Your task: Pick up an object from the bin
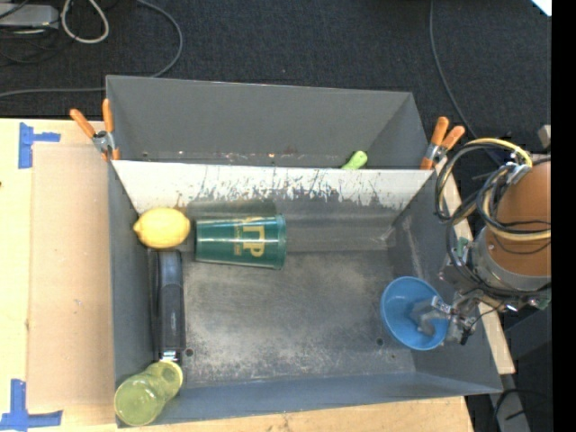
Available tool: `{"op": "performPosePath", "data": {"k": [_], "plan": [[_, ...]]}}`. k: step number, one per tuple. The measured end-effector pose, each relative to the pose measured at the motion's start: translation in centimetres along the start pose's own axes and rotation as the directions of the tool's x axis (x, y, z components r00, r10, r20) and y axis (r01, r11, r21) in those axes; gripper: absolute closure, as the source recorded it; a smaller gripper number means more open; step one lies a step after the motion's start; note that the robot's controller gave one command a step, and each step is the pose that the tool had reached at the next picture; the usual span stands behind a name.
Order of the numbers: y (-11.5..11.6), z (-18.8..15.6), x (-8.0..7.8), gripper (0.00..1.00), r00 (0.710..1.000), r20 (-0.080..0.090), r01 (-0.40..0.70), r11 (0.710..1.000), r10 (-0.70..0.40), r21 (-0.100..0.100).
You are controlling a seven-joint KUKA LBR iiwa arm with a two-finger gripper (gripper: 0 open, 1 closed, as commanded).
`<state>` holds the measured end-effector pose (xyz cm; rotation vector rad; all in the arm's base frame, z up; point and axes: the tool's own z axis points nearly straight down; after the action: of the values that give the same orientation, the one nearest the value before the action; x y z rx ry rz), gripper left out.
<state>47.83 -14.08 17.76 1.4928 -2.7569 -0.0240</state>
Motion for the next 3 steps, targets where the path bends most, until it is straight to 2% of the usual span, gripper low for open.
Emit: {"op": "performPosePath", "data": {"k": [1,2,3], "plan": [[-0.3,5.7,0.7,1.00,0.999,-0.001,0.043,0.999,-0.043,-0.006],[-0.1,12.7,-0.5,1.00,0.998,0.013,0.054,0.998,-0.054,-0.015],[-0.1,12.6,-0.5,1.00,0.997,0.013,0.075,0.997,-0.075,-0.012]]}}
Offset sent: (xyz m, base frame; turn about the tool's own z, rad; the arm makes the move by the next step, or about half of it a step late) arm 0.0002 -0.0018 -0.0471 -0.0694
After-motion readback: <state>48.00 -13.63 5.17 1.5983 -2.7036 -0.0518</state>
